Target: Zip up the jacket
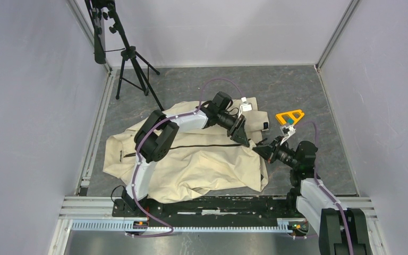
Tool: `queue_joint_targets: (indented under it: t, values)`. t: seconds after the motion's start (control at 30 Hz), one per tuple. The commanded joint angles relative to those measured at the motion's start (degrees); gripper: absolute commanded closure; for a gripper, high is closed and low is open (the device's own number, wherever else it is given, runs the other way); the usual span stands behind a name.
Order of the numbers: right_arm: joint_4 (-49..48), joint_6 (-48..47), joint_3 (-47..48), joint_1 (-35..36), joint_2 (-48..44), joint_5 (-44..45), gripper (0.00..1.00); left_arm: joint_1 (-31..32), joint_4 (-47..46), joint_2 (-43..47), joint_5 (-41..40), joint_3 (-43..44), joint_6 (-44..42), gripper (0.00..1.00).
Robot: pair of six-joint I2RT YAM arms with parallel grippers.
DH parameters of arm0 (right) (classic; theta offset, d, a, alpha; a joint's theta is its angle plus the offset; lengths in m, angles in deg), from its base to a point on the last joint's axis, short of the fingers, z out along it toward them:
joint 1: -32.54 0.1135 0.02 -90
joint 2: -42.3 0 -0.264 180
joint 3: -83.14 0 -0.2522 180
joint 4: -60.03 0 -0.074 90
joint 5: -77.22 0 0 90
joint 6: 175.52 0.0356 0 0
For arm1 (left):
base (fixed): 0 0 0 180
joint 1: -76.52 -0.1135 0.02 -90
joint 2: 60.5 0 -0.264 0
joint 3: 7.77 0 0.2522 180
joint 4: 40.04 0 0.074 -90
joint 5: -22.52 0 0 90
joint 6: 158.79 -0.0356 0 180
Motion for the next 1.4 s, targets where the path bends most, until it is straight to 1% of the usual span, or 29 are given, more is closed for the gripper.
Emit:
queue_joint_targets:
  t: [0.0,0.17,0.2,0.27,0.33,0.4,0.43,0.47,0.5,0.57,0.6,0.67,0.7,0.73,0.77,0.8,0.93,1.0,1.03,1.1,1.2,1.3,1.37]
  values:
    - [-0.93,-0.64,-1.12,0.12,0.12,1.37,1.00,0.26,-7.70,4.28,1.49,-1.64,4.59,0.56]
    - [0.32,-0.93,-1.03,0.14,-0.94,3.68,1.00,0.04,-13.31,5.63,0.73,-4.71,8.09,0.63]
    - [0.85,-0.90,-0.90,0.12,-1.00,4.33,1.00,-0.08,-16.38,6.00,0.66,-5.88,10.34,0.66]
    - [1.59,-0.19,-0.55,0.18,-0.48,4.26,1.00,-0.18,-25.71,6.28,0.59,-8.43,17.25,0.72]
    - [-0.75,1.57,-1.17,0.18,-0.12,2.87,1.00,-0.09,-31.00,6.27,0.14,-9.68,21.04,0.80]
    - [0.69,0.35,-1.07,0.14,-0.38,3.31,1.00,-0.09,-30.93,6.16,0.23,-9.84,21.48,0.87]
    - [2.21,-0.20,-0.96,0.13,-0.73,3.93,0.99,-0.09,-29.95,6.21,0.50,-9.79,20.93,0.93]
    - [2.92,-0.64,-0.82,0.13,-0.87,3.88,0.91,-0.13,-28.45,6.21,0.73,-9.70,19.85,0.97]
    - [2.95,-0.70,-0.48,0.17,-0.80,3.07,0.81,-0.10,-26.10,6.22,0.61,-9.34,18.11,0.98]
    - [2.56,0.42,0.72,0.15,-0.35,0.22,0.68,-0.13,-22.21,6.27,0.35,-8.59,15.48,0.98]
    - [1.39,2.38,1.23,0.20,-0.15,-1.41,0.64,-0.09,-21.19,6.35,0.30,-8.55,14.72,0.98]
    - [-4.90,8.54,0.46,-0.73,0.54,-4.80,0.61,0.00,-20.46,6.79,0.51,-8.89,13.83,0.98]
    - [-9.15,12.66,-0.43,-2.09,1.23,-5.76,0.56,0.00,-20.41,7.01,0.84,-9.15,13.54,0.98]
    - [-15.43,16.59,-1.63,-3.26,2.50,-6.88,0.52,0.00,-20.42,7.03,1.28,-9.17,13.50,0.98]
    - [-23.01,21.05,-2.40,-3.75,4.01,-8.78,0.51,0.00,-20.34,6.97,1.73,-9.07,13.48,0.98]
    - [-27.77,24.03,-2.43,-3.99,5.98,-10.51,0.50,0.00,-20.31,6.87,2.05,-9.05,13.50,0.98]
    - [-39.78,30.72,-3.18,-4.19,12.54,-13.00,0.49,0.35,-20.32,7.03,4.49,-8.86,13.46,0.98]
    - [-51.50,36.48,-5.17,-4.19,15.53,-13.90,0.49,0.52,-20.41,7.56,4.71,-9.25,13.08,0.98]
    - [-55.14,39.00,-5.56,-4.19,16.99,-13.98,0.49,0.52,-20.35,7.73,4.60,-9.42,12.98,0.98]
    - [-59.80,40.98,-5.86,-4.19,19.50,-13.78,0.52,0.61,-20.35,7.83,4.84,-9.53,12.97,0.98]
    - [-60.32,40.09,-5.93,-4.19,21.78,-12.82,0.56,0.62,-20.60,8.19,5.36,-9.95,12.69,0.98]
    - [-54.88,35.75,-5.44,-4.19,21.82,-12.01,0.56,0.70,-22.64,8.60,6.08,-10.66,13.85,0.98]
    - [-47.73,31.09,-4.96,-4.19,20.00,-11.27,0.54,0.70,-24.15,8.69,6.20,-11.12,14.67,0.98]
